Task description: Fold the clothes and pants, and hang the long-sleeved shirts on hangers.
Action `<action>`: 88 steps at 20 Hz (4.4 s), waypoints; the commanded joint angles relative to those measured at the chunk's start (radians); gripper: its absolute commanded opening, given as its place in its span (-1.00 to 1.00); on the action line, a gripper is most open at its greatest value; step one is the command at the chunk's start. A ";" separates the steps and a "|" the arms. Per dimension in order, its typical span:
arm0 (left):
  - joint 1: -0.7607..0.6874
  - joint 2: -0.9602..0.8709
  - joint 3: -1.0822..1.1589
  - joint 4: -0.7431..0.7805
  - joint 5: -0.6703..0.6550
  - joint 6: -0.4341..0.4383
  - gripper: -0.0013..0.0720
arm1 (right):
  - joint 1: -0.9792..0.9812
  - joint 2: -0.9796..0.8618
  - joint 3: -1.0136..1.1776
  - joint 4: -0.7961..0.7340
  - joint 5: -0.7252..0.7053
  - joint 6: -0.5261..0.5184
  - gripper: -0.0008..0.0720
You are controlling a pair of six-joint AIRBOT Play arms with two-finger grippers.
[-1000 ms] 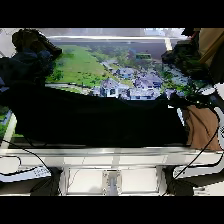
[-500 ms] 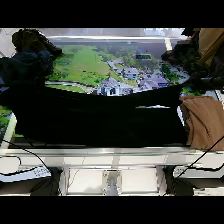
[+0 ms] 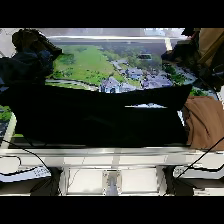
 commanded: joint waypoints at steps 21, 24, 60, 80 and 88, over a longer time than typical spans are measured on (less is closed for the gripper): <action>0.000 0.000 0.000 0.001 0.015 0.000 -0.92 | 0.105 -0.396 0.016 0.066 -0.445 0.035 0.34; 0.000 0.000 0.000 0.001 0.014 -0.002 -0.92 | 0.110 -0.397 -0.050 0.013 -0.311 -0.043 0.34; 0.000 0.009 0.001 -0.060 0.039 -0.019 -0.92 | 0.084 -0.298 0.129 0.191 -0.354 -0.201 -0.95; -0.106 -0.106 0.001 -0.024 0.156 -0.008 -0.92 | 0.210 -0.577 0.204 0.156 -0.838 0.094 0.07; -0.104 -0.106 0.001 -0.032 0.164 -0.066 0.95 | 0.057 -0.498 0.254 -0.019 -0.277 -0.026 0.07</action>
